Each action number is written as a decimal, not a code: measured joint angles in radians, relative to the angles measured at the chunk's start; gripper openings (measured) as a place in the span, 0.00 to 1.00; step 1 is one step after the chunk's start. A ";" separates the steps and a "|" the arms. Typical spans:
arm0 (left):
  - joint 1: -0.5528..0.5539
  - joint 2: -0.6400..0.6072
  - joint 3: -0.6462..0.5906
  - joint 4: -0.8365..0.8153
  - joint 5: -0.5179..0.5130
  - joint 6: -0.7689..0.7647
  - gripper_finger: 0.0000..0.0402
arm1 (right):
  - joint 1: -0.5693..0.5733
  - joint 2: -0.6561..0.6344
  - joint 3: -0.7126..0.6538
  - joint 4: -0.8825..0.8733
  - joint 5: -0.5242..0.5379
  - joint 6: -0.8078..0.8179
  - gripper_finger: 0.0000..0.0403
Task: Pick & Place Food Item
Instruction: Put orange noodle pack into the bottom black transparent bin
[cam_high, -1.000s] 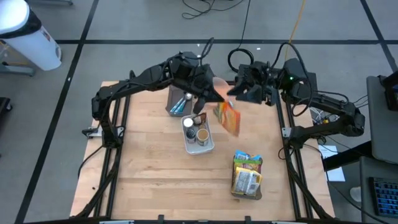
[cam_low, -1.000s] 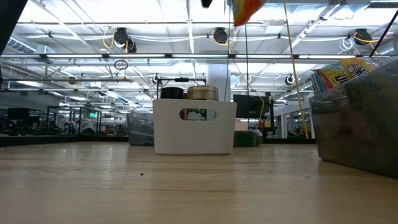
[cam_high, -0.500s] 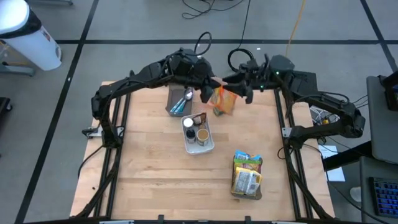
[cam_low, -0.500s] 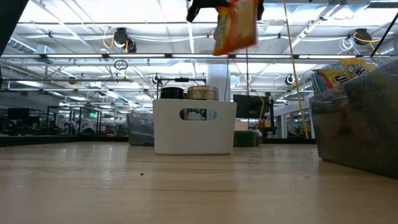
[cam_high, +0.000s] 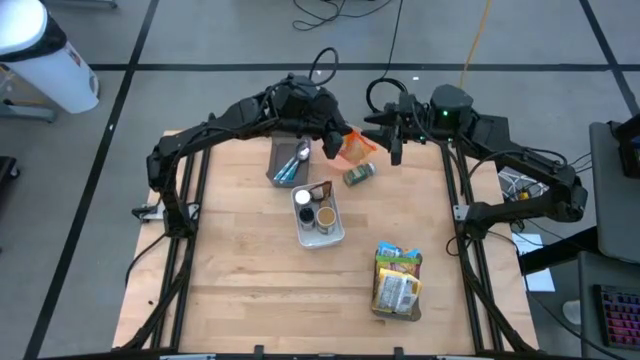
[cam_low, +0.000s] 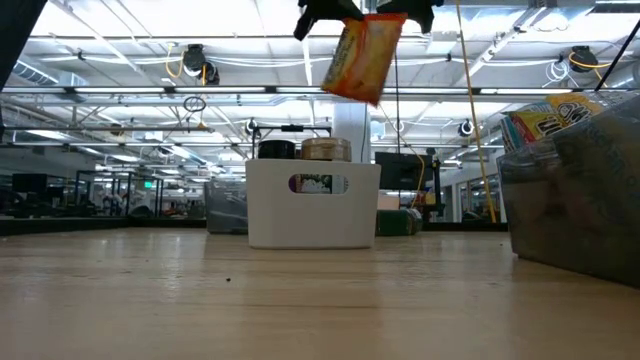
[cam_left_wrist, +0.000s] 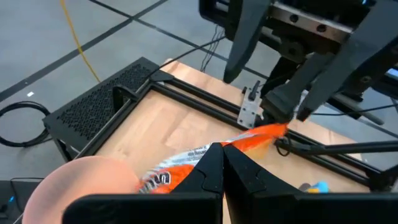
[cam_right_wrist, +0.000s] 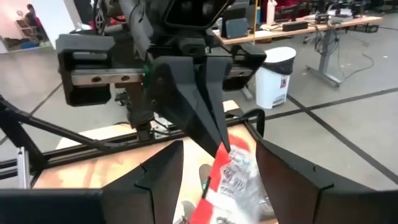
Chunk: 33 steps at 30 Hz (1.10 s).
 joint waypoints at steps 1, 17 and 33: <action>0.002 0.000 0.000 0.000 -0.008 -0.001 0.00 | -0.002 -0.001 0.000 -0.001 -0.001 0.000 0.48; 0.031 0.000 0.000 0.059 -0.009 -0.037 0.00 | -0.002 0.060 0.000 -0.044 0.004 -0.030 0.48; 0.030 0.000 0.000 0.036 0.027 -0.002 0.00 | -0.010 0.082 0.000 -0.016 0.008 -0.053 0.31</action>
